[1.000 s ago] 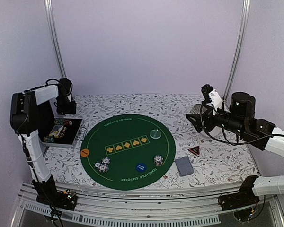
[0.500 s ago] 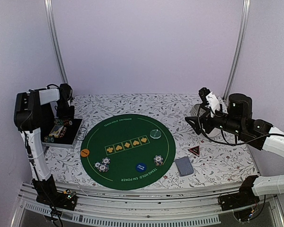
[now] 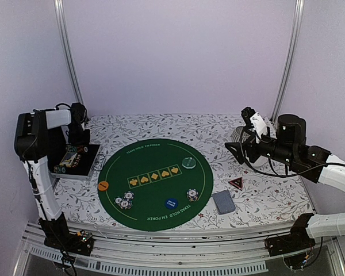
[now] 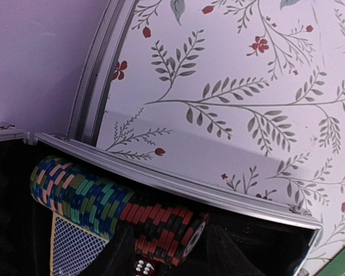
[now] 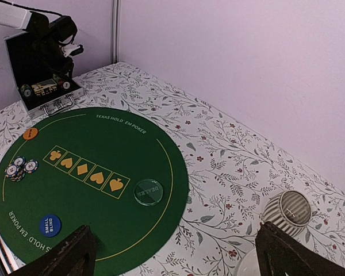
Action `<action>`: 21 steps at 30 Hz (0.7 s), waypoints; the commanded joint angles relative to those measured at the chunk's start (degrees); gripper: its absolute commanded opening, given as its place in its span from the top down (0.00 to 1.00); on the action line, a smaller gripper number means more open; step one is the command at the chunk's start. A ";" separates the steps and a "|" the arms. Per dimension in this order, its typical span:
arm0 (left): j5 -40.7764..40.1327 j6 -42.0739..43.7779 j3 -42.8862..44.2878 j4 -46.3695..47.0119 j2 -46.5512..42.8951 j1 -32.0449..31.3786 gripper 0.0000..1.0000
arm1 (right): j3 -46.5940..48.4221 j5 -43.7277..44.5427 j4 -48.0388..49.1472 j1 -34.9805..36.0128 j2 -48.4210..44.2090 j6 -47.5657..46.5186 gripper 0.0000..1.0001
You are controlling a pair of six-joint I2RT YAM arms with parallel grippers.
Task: Distribute texas hold em gaming equipment
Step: Pick up the pile of poker chips from the chip case.
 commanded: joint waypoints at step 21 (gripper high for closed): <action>-3.90 3.12 -3.11 -1.25 -3.06 -1.77 0.46 | 0.31 -1.06 1.39 -0.77 0.79 0.02 0.01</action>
